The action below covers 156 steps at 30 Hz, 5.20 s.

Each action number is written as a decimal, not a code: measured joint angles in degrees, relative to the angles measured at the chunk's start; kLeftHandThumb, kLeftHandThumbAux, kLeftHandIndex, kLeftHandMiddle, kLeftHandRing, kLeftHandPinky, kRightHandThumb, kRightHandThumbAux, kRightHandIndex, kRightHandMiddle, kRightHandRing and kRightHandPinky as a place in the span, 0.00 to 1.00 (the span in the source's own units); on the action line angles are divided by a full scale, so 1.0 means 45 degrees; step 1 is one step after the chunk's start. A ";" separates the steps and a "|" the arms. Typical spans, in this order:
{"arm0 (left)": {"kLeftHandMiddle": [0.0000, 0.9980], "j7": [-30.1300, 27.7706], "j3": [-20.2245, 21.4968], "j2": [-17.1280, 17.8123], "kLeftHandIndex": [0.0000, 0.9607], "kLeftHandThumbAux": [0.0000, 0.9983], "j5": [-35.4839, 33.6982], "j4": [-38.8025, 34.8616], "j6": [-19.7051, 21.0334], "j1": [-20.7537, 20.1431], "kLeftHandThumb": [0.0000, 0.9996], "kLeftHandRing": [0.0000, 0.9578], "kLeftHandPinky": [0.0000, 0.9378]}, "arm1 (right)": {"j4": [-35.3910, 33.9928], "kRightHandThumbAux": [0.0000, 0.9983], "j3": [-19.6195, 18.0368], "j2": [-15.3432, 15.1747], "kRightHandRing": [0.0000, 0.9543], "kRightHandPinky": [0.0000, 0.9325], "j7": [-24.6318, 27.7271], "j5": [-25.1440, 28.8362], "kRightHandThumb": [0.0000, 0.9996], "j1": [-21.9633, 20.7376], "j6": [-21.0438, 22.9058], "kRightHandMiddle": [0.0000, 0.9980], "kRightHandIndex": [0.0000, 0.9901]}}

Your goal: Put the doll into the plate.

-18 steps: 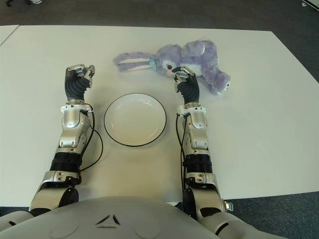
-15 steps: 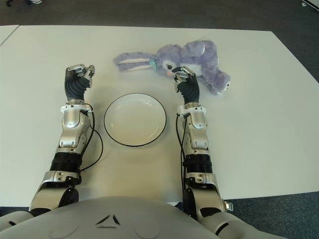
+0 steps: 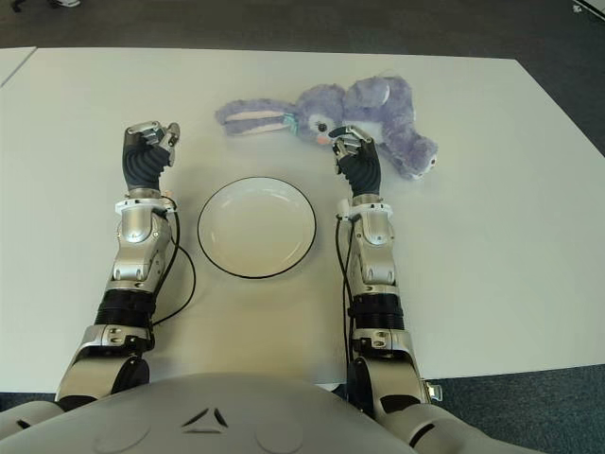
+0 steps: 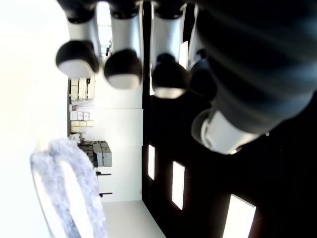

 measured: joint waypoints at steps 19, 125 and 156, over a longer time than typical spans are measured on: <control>0.87 -0.0085 -0.0165 -0.0003 0.81 0.75 -0.0068 -0.0087 0.0282 0.0054 0.46 0.91 0.93 | -0.1585 0.71 0.0943 -0.0428 0.82 0.83 -0.3550 -0.4857 0.72 0.0136 0.0213 0.79 0.44; 0.85 -0.0702 0.0015 -0.0012 0.80 0.77 -0.0643 0.1905 -0.0538 -0.0706 0.43 0.90 0.89 | 0.8096 0.13 0.6202 -0.9555 0.00 0.00 0.4300 -1.0048 0.45 -0.9719 -0.4129 0.00 0.00; 0.87 -0.0688 0.0014 -0.0076 0.84 0.77 -0.0496 0.1144 -0.0592 -0.0489 0.44 0.91 0.93 | 1.2505 0.13 0.7774 -0.7934 0.00 0.00 0.1754 -1.0698 0.43 -1.0930 -0.2817 0.00 0.00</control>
